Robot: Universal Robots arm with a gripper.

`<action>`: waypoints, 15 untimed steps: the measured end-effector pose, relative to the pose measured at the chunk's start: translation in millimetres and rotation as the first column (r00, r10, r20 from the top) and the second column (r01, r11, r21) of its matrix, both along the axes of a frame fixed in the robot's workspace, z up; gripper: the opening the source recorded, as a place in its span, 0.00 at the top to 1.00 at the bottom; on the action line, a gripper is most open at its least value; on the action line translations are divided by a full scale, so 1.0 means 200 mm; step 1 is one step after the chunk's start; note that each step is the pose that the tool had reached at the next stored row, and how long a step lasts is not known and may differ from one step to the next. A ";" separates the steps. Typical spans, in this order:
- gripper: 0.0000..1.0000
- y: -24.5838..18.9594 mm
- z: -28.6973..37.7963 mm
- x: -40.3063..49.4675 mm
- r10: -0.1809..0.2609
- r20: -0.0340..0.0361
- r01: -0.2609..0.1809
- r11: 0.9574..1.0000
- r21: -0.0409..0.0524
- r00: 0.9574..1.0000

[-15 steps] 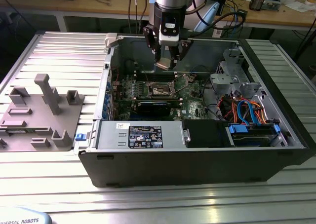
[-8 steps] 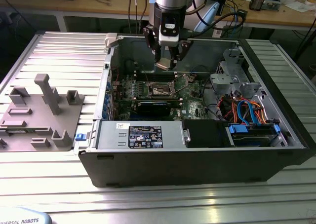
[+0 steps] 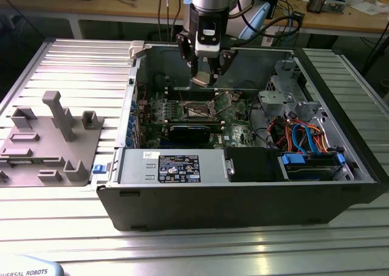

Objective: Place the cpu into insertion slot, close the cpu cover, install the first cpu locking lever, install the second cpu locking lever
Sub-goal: 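Place the cpu into insertion slot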

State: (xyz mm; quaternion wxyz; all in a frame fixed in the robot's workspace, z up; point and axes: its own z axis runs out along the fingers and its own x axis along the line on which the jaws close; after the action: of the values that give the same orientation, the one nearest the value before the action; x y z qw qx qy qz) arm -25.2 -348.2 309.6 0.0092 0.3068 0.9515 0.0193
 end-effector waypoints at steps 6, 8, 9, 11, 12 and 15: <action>0.46 0.000 -0.002 0.000 -0.003 0.000 0.003 1.000 0.000 1.000; 0.46 0.000 -0.003 0.000 -0.004 0.000 0.004 1.000 0.000 1.000; 0.46 0.000 -0.003 0.000 -0.005 0.000 0.005 1.000 0.000 1.000; 0.46 0.000 -0.005 0.000 -0.006 0.000 0.006 1.000 0.000 1.000; 0.46 0.000 -0.005 0.000 -0.007 0.000 0.007 1.000 0.000 1.000; 0.46 0.000 -0.006 0.000 -0.008 0.000 0.008 1.000 0.000 1.000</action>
State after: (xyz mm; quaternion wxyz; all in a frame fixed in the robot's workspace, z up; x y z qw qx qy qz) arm -25.2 -348.2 308.3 0.0093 0.3107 0.9503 0.0193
